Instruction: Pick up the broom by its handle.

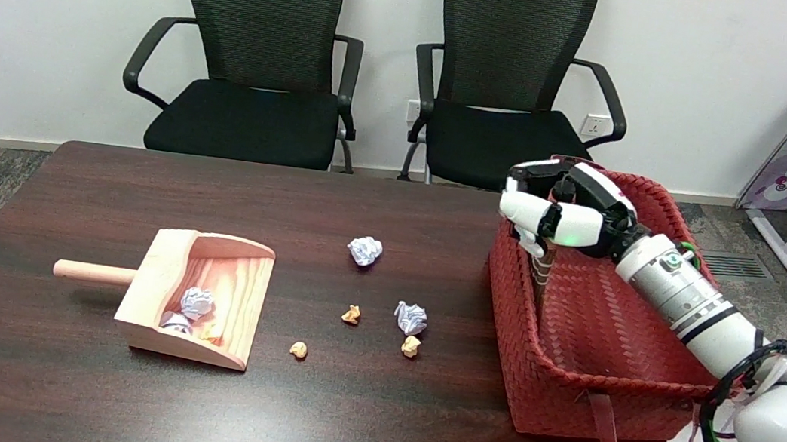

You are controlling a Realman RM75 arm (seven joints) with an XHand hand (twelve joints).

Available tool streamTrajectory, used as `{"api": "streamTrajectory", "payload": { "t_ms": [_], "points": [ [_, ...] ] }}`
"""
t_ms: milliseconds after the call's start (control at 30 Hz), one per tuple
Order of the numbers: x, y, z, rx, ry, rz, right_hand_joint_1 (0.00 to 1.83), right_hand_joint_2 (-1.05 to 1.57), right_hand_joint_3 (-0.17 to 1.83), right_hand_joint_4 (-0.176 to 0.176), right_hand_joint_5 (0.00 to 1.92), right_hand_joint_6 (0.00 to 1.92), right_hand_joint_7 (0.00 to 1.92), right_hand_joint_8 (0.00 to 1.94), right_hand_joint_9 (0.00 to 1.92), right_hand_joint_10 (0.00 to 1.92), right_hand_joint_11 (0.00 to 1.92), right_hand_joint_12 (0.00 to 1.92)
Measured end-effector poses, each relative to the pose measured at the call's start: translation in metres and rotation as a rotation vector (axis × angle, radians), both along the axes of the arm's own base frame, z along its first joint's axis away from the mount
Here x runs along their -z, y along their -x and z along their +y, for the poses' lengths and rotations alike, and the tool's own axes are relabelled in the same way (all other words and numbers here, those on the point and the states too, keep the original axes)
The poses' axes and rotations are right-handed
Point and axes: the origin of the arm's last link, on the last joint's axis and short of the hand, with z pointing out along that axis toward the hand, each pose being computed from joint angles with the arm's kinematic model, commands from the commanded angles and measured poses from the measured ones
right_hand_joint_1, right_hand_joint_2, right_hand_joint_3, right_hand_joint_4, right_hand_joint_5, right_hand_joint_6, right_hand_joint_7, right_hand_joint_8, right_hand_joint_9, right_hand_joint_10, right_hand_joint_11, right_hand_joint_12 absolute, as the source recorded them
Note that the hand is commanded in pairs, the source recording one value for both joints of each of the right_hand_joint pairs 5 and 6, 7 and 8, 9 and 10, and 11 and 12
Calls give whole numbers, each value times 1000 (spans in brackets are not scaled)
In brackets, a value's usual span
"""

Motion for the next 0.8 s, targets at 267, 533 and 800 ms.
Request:
{"api": "streamTrajectory", "payload": {
  "t_ms": [267,533,800],
  "points": [
    [1,1,0,2,-2,0,916,936,809,176,1920,1920,1920,1920,1767,1767,1675,1675],
    [2,2,0,3,-2,0,943,996,794,176,1920,1920,1920,1920,1920,1920,1885,1885],
    [4,-3,-1,-13,-4,8,945,1474,894,176,1920,1920,1920,1920,1920,1920,1920,1920]
  ]
}}
